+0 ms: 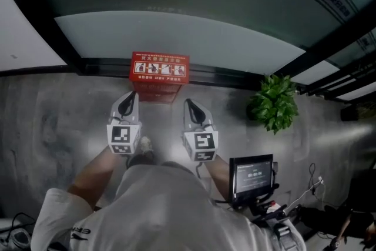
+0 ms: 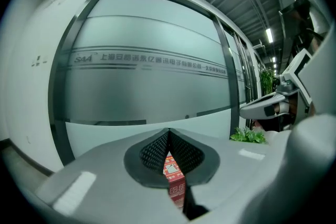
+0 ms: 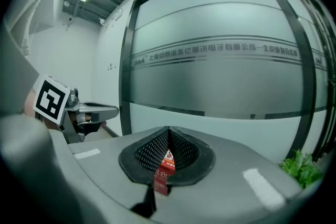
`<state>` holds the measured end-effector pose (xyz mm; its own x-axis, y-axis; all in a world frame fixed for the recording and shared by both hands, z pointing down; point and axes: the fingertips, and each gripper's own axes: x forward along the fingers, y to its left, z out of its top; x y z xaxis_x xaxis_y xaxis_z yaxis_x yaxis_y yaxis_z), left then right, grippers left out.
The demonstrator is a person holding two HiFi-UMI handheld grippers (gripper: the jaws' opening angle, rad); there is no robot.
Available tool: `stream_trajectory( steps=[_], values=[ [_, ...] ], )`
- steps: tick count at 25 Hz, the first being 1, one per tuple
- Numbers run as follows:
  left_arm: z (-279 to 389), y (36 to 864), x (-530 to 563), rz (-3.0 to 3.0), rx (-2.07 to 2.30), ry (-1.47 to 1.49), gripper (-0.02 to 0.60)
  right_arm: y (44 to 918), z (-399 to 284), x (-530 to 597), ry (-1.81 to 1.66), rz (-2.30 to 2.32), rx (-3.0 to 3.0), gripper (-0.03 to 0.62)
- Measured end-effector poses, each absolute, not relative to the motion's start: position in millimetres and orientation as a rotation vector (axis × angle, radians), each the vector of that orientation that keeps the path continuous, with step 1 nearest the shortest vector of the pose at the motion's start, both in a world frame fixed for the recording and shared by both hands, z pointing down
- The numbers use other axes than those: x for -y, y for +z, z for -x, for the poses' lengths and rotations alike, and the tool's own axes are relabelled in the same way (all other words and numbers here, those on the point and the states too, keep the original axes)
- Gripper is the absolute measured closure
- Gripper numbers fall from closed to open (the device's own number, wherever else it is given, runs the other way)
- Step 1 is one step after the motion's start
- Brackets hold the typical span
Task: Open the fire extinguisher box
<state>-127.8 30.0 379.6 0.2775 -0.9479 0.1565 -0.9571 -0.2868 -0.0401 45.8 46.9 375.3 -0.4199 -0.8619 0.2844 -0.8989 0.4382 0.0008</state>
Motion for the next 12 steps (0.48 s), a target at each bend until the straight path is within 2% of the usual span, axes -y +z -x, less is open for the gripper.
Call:
stream_trajectory(
  steps=[7, 12],
  values=[
    [180.7, 414.3, 36.2, -2.474, 1.801, 0.356, 0.580, 392.0, -11.0, 10.9, 0.198, -1.547, 2.378, 0.580],
    [195.2, 433.7, 65.7, -2.476, 1.778, 0.431, 0.580, 409.8, -7.3, 42.5, 0.189, -1.535, 2.334, 0.580]
  ],
)
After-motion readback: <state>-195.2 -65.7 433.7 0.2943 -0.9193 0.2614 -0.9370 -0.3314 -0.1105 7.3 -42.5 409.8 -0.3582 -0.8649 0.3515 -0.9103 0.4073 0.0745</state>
